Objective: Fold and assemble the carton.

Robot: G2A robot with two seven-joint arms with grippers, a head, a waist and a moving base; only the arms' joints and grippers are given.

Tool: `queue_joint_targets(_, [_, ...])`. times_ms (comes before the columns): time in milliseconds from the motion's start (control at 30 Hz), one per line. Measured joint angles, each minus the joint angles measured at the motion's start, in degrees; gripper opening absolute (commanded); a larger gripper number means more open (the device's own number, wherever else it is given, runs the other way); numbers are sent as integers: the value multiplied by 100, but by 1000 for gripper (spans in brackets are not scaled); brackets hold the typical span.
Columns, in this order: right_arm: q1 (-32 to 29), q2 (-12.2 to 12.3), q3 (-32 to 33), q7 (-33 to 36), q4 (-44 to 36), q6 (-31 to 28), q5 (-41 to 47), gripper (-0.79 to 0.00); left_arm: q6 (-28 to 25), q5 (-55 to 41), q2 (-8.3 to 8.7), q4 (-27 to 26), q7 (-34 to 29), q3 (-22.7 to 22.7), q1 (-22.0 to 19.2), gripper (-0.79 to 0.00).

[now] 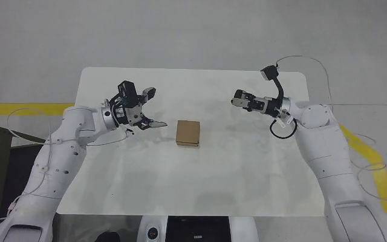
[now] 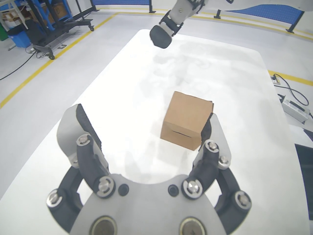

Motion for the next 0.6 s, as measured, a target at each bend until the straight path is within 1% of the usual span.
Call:
queue_joint_targets(133, [73, 83, 260, -421, 121, -418, -425, 0, 527, -308, 3, 71, -457, -187, -185, 0])
queue_joint_targets(267, [226, 148, 491, -929, 359, -766, -953, 0, 810, -527, 3, 162, -690, -297, -266, 0])
queue_joint_targets(333, [298, 192, 665, -1302, 453, -898, -1280, 0, 951, -594, 2, 200, -802, -341, -297, 0])
queue_joint_targets(433, [348, 261, 918, -1842, 445, -954, -1824, 0, 1125, -594, 2, 216, -927, -378, -316, 0])
queue_joint_targets(600, [287, 356, 1215, -2527, 158, -798, -2631, 0, 1261, -661, 5, 219, -1091, -443, -328, 0])
